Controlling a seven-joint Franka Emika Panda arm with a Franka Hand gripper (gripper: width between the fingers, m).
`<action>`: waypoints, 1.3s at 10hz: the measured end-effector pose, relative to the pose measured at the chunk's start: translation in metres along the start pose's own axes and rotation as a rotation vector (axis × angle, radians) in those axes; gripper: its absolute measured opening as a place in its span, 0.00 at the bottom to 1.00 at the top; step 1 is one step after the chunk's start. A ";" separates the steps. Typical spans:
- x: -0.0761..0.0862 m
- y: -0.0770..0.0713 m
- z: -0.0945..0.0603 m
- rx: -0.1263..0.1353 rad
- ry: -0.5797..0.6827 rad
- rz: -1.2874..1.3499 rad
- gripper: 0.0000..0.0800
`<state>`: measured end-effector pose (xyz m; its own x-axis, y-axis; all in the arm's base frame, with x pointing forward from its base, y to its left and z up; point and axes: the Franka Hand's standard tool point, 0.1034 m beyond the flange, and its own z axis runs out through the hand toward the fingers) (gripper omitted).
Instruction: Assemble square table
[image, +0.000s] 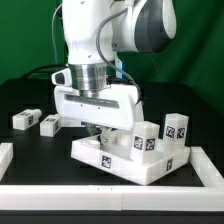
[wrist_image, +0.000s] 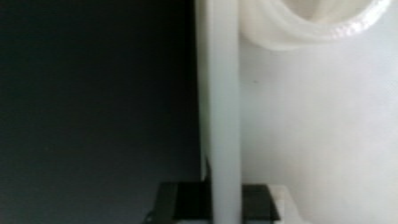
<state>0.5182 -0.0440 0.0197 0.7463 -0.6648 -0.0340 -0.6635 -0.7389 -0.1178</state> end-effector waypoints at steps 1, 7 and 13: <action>0.000 0.000 0.000 -0.001 0.000 -0.040 0.07; 0.030 -0.014 -0.009 -0.025 -0.063 -0.812 0.07; 0.067 -0.029 -0.011 -0.130 -0.084 -1.505 0.07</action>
Offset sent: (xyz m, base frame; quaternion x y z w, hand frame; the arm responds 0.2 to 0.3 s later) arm 0.0404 -0.0185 0.0134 0.0479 -0.0309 -0.2989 0.9526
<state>0.5872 -0.0681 0.0314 0.7117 0.7022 -0.0208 0.7022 -0.7119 -0.0075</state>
